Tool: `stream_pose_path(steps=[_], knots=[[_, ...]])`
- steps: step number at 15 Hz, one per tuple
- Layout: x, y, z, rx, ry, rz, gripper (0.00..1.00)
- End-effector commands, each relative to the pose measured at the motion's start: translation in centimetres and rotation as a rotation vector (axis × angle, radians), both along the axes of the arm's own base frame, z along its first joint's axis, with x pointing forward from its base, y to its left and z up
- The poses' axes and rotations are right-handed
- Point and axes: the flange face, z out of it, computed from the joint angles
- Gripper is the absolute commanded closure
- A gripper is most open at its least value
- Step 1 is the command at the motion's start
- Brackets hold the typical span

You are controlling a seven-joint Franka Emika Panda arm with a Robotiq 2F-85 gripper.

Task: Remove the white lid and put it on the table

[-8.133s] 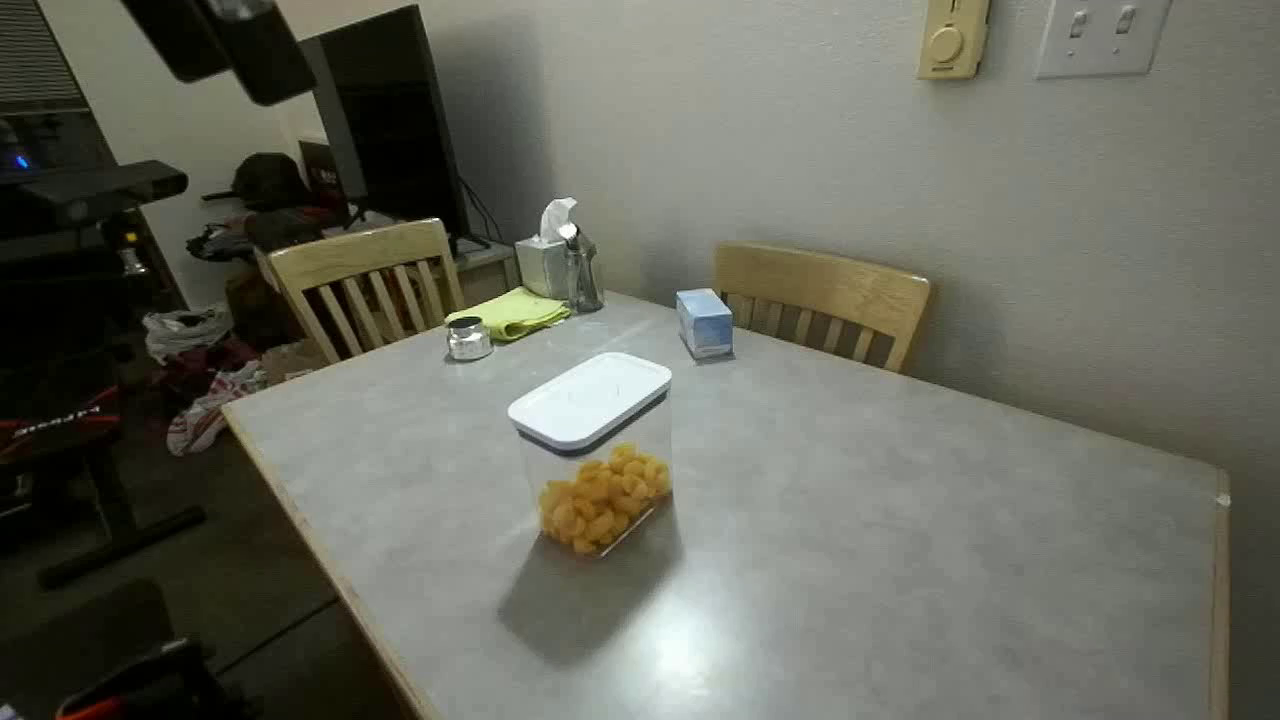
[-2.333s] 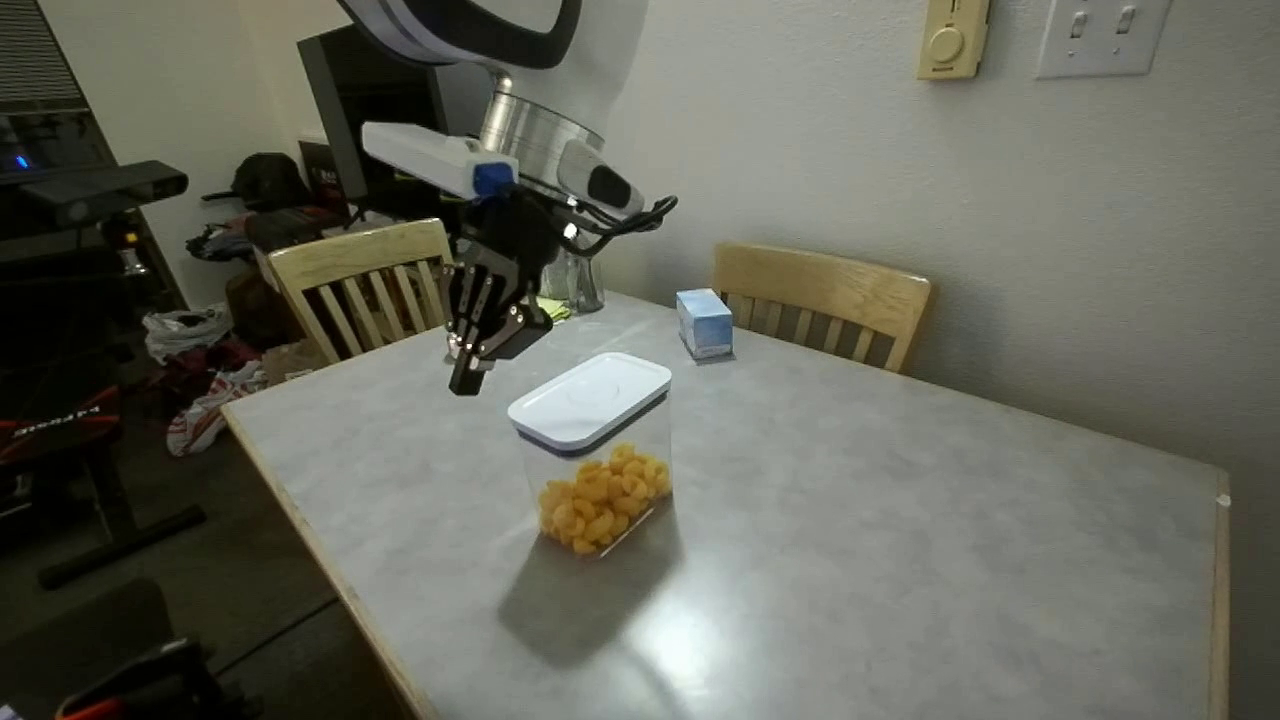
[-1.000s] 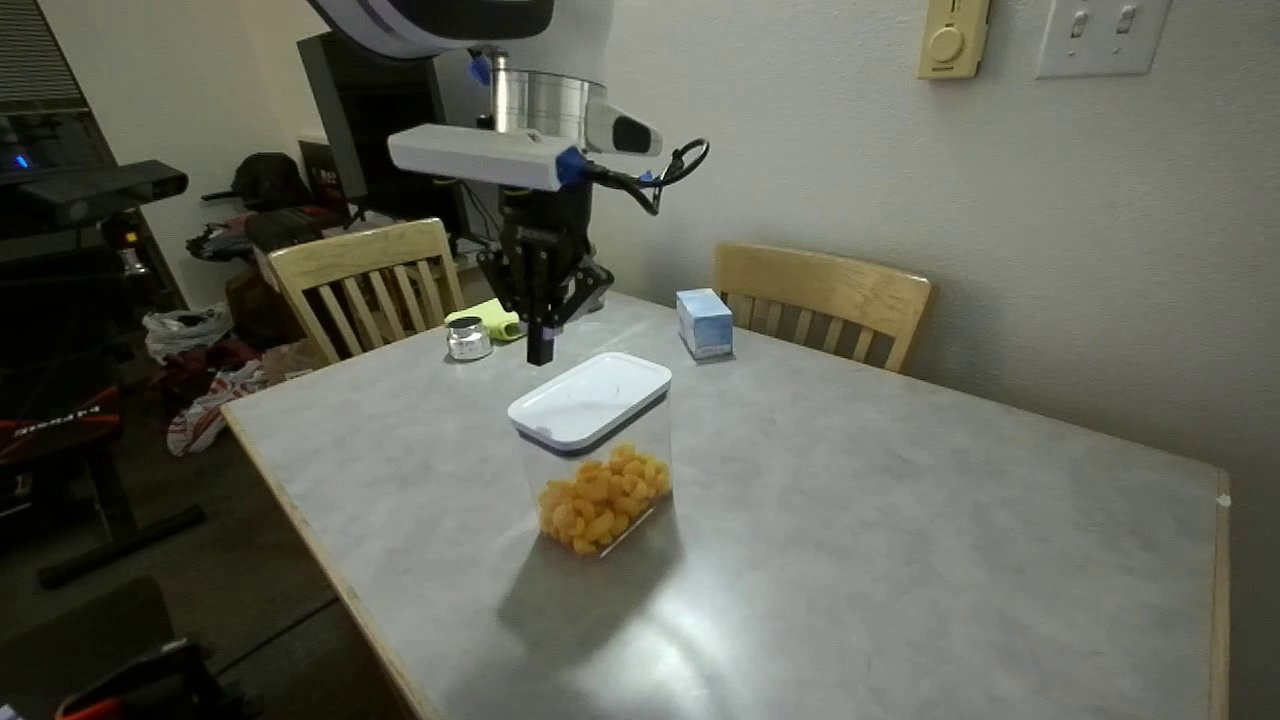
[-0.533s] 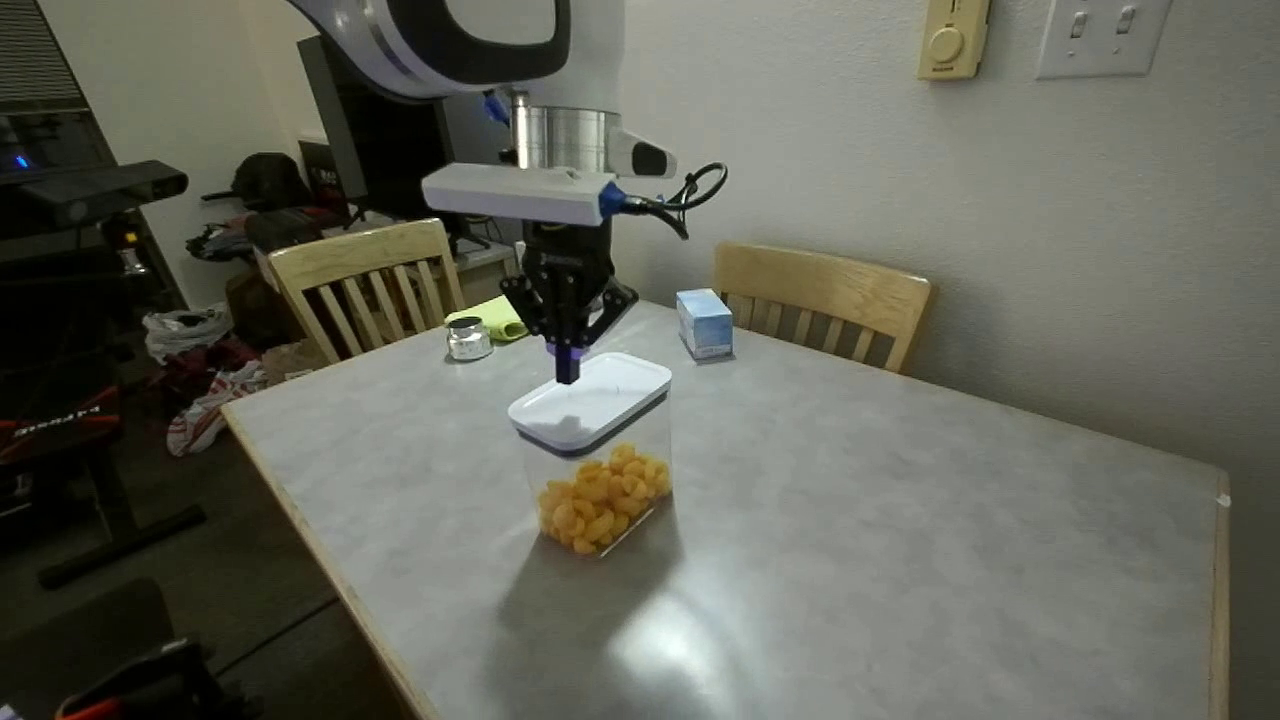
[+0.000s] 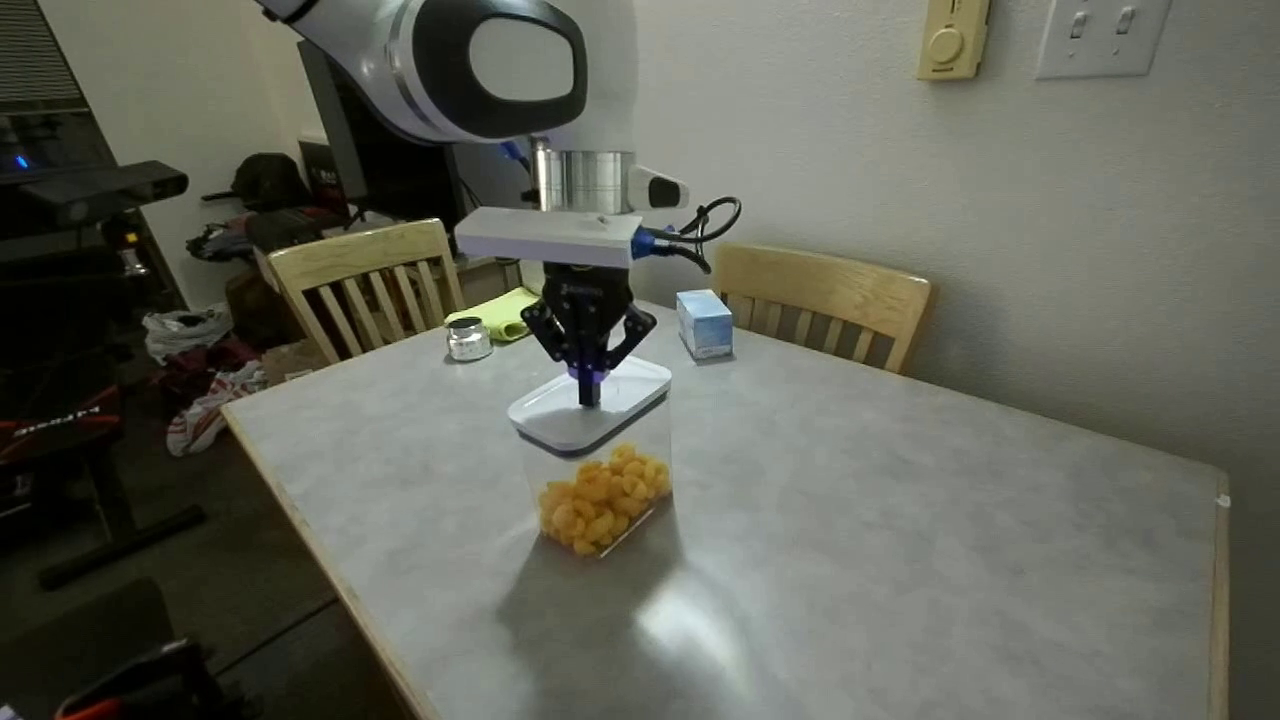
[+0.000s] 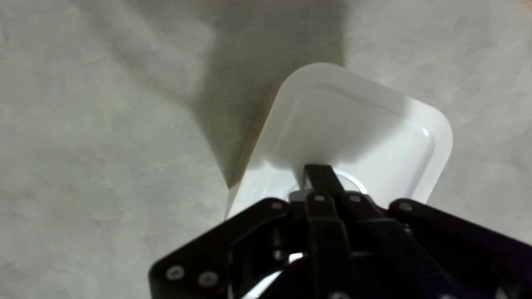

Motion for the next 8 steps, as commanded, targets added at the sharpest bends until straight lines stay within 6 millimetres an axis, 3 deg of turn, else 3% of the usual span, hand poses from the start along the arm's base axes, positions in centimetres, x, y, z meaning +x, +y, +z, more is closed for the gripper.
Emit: stream_pose_path(steps=[1,8], knots=[[0.68,-0.13,-0.22,0.013,-0.031,0.034,1.0],[1.44,0.25,-0.26,0.021,-0.072,0.048,1.0]])
